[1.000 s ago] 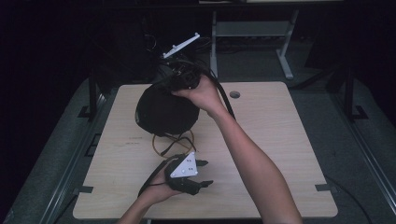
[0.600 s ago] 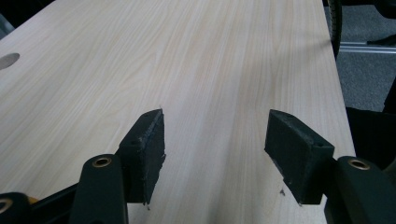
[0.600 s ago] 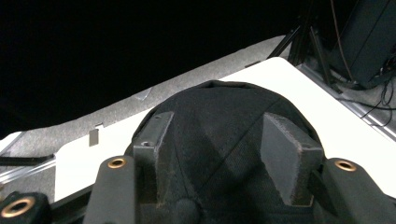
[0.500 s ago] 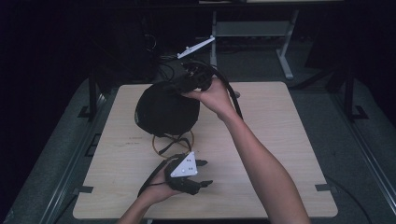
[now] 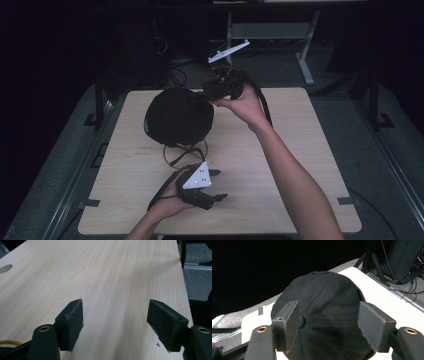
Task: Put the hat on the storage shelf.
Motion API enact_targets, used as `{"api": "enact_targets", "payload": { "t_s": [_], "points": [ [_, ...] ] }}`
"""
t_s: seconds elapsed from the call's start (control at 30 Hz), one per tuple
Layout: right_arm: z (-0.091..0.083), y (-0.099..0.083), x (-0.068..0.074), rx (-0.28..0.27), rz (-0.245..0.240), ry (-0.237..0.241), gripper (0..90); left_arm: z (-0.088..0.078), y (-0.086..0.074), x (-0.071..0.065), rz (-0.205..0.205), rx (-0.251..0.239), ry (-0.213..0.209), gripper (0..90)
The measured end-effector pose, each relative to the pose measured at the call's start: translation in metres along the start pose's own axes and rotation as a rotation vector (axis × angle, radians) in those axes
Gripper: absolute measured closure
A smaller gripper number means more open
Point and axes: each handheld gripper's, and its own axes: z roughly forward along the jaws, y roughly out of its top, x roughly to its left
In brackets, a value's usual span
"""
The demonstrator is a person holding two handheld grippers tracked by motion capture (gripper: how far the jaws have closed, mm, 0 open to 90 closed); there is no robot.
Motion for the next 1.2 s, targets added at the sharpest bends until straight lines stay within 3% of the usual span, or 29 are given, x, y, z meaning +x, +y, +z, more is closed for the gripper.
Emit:
{"api": "enact_targets", "payload": {
  "t_s": [0.7,1.2],
  "points": [
    [-0.033,-0.035,-0.018,-0.017,0.053,-0.01,26.6,-0.003,-0.003,0.004,-0.026,-0.019,0.035,25.5],
    [-0.065,-0.071,-0.035,-0.027,0.103,-0.055,25.8,-0.008,-0.004,0.007,-0.038,-0.03,0.052,25.2]
  ]
}}
